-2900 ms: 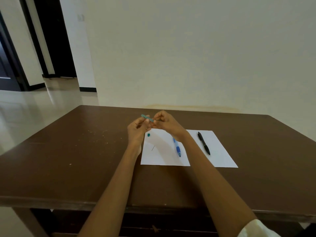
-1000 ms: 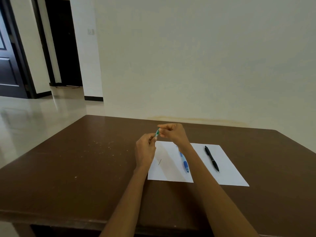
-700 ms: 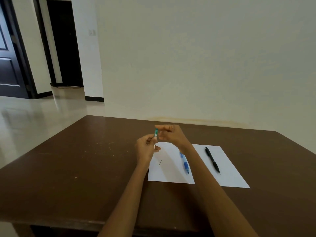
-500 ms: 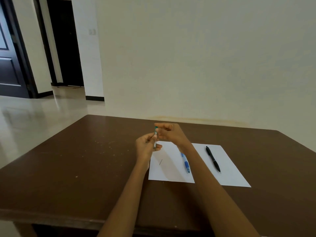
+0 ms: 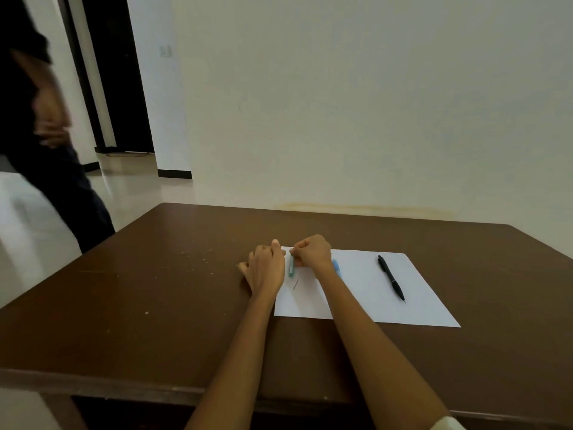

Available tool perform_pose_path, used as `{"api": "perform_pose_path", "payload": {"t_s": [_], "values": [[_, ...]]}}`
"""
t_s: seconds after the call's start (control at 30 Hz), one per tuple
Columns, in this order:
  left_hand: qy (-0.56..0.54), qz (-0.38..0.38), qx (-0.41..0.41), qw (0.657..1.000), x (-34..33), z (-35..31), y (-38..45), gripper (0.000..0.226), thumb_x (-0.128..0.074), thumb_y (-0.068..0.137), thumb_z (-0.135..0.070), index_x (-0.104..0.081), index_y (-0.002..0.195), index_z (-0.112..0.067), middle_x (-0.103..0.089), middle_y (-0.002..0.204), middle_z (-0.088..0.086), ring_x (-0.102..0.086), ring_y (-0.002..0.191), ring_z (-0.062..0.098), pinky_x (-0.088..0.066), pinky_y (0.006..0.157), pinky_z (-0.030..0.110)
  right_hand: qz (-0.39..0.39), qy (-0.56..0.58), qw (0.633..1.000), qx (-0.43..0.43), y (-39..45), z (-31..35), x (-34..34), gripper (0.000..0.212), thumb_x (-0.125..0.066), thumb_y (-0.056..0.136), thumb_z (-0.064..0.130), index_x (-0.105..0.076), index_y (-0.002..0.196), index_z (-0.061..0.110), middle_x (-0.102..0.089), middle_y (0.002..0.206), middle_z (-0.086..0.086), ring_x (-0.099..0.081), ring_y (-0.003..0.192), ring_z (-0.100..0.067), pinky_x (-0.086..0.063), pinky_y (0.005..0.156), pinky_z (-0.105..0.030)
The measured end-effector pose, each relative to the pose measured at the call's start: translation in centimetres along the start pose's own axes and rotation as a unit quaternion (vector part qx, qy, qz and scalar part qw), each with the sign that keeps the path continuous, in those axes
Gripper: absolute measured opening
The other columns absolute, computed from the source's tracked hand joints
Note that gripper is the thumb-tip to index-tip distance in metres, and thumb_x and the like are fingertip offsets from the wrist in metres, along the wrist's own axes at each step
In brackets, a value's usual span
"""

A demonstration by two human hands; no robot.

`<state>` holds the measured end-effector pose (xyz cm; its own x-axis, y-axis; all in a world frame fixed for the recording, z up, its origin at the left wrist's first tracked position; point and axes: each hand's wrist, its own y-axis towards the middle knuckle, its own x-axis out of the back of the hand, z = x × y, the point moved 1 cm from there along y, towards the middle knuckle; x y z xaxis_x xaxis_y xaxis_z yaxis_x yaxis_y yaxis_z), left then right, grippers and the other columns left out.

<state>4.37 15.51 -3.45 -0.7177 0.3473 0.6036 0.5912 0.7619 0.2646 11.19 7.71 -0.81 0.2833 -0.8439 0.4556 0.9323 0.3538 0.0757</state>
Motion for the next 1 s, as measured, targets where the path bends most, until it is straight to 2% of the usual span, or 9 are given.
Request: {"api": "perform_pose_path", "payload": {"t_s": [0.17,0.43,0.57,0.67,0.77,0.8,0.87,0.9,1.0], "values": [[0.028,0.02,-0.007,0.999,-0.4,0.2,0.0,0.055,-0.018,0.099,-0.035,-0.068,0.102,-0.012,-0.061,0.114,0.007,-0.048,0.11,0.02,-0.019,0.106,0.046,-0.001,-0.078,0.997,0.025,0.1,0.5,-0.6,0.022,-0.062,0.089,0.013,-0.071,0.09,-0.006,-0.07,0.096,-0.024,-0.059,0.071,-0.021,-0.054,0.084,-0.03],[0.027,0.016,0.0,1.0,-0.3,0.3,0.0,0.051,-0.02,0.099,-0.034,-0.066,0.103,-0.011,-0.059,0.115,0.008,-0.047,0.111,0.02,-0.019,0.105,0.045,0.001,-0.112,0.991,0.068,-0.7,0.9,0.2,0.017,-0.061,0.089,0.01,-0.071,0.096,-0.002,-0.07,0.103,-0.018,-0.064,0.072,-0.022,-0.055,0.08,-0.03],[-0.031,-0.018,0.015,0.999,0.9,0.0,-0.8,0.041,-0.027,0.1,-0.029,-0.064,0.101,-0.012,-0.06,0.112,0.008,-0.051,0.109,0.021,-0.021,0.107,0.045,0.059,-0.161,0.98,0.103,-2.7,1.7,2.3,0.021,-0.054,0.093,0.006,-0.068,0.108,0.004,-0.069,0.108,-0.014,-0.069,0.088,-0.025,-0.056,0.08,-0.029],[-0.012,-0.013,-0.012,1.0,2.2,0.8,-1.9,0.026,-0.041,0.097,-0.019,-0.063,0.11,-0.014,-0.058,0.118,0.007,-0.052,0.111,0.021,-0.031,0.103,0.039,0.142,-0.286,0.934,0.159,-5.2,1.2,3.6,0.027,-0.049,0.093,0.004,-0.068,0.112,0.009,-0.063,0.123,-0.011,-0.062,0.105,-0.024,-0.049,0.092,-0.03],[0.04,0.024,-0.056,0.997,3.4,1.6,-3.1,0.026,-0.05,0.092,-0.01,-0.062,0.115,-0.012,-0.057,0.121,0.007,-0.055,0.109,0.021,-0.044,0.095,0.033,0.182,-0.363,0.896,0.181,-7.3,0.1,4.3,0.036,-0.042,0.094,0.001,-0.062,0.122,0.012,-0.057,0.132,-0.009,-0.055,0.116,-0.024,-0.039,0.104,-0.029],[0.051,0.036,-0.059,0.996,3.9,1.5,-3.5,0.024,-0.05,0.092,-0.008,-0.064,0.112,-0.012,-0.058,0.118,0.008,-0.057,0.105,0.021,-0.046,0.09,0.03,0.181,-0.373,0.892,0.181,-7.7,-0.1,4.4,0.039,-0.041,0.094,-0.001,-0.06,0.125,0.013,-0.056,0.132,-0.009,-0.054,0.116,-0.024,-0.037,0.105,-0.029],[0.07,0.068,-0.063,0.993,4.7,1.2,-3.9,0.018,-0.05,0.091,-0.006,-0.066,0.087,-0.014,-0.059,0.1,0.01,-0.057,0.091,0.018,-0.044,0.077,0.025,0.173,-0.389,0.886,0.182,-8.0,-0.3,4.4,0.043,-0.043,0.092,-0.003,-0.057,0.129,0.015,-0.055,0.131,-0.009,-0.054,0.116,-0.023,-0.037,0.105,-0.028],[0.08,0.082,-0.064,0.991,5.1,1.0,-4.1,0.023,-0.05,0.091,-0.005,-0.059,0.074,-0.018,-0.055,0.091,0.008,-0.054,0.084,0.015,-0.041,0.073,0.024,0.174,-0.396,0.882,0.185,-8.1,-0.4,4.4,0.045,-0.044,0.091,-0.004,-0.056,0.13,0.016,-0.054,0.131,-0.009,-0.054,0.115,-0.023,-0.038,0.104,-0.027],[0.095,0.114,-0.053,0.988,5.8,0.8,-4.3,0.035,-0.05,0.09,-0.003,-0.045,0.061,-0.023,-0.049,0.084,0.003,-0.049,0.078,0.013,-0.039,0.07,0.023,0.179,-0.413,0.871,0.197,-8.2,-0.6,4.0,0.048,-0.047,0.09,-0.004,-0.054,0.131,0.019,-0.052,0.133,-0.009,-0.053,0.116,-0.024,-0.041,0.101,-0.028]]}}
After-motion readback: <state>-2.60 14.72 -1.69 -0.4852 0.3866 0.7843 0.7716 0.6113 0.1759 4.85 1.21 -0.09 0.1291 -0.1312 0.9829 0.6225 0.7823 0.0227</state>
